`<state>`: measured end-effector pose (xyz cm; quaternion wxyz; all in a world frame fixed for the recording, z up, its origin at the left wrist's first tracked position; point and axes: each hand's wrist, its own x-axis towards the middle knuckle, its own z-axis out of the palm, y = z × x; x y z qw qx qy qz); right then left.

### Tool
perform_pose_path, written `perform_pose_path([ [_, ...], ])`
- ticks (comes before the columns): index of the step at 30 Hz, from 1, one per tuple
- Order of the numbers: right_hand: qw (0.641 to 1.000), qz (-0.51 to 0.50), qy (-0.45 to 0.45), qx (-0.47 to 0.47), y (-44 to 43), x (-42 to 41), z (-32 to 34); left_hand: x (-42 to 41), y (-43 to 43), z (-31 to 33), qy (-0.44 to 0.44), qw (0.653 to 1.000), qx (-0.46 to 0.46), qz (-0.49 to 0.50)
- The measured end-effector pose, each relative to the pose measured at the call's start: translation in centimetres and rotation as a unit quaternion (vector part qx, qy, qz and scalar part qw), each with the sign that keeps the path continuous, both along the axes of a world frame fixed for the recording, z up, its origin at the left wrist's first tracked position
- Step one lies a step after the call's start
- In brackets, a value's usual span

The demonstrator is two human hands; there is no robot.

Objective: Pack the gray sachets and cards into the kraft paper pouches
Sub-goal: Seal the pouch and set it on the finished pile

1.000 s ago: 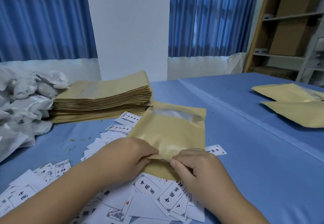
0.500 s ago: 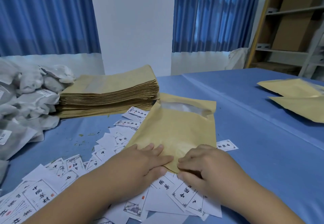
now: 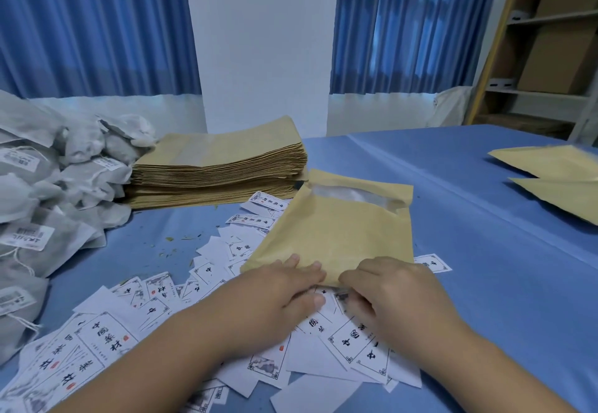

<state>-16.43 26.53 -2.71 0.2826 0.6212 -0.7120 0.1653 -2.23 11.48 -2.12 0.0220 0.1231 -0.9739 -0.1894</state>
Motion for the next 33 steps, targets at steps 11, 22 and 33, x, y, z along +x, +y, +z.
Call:
perform_pose_path([
  [11,0.983,0.044,-0.041,-0.173,2.3,-1.9,0.2,1.2,-2.4,1.9,0.282,0.912,-0.287,0.076],
  [22,0.985,0.039,-0.037,-0.166,4.7,-4.6,-0.4,1.6,-3.0,1.6,0.335,0.884,-0.325,0.036],
  [33,0.984,0.009,-0.035,-0.177,4.7,-4.4,-0.5,0.3,-1.4,1.9,0.303,0.869,-0.392,0.0],
])
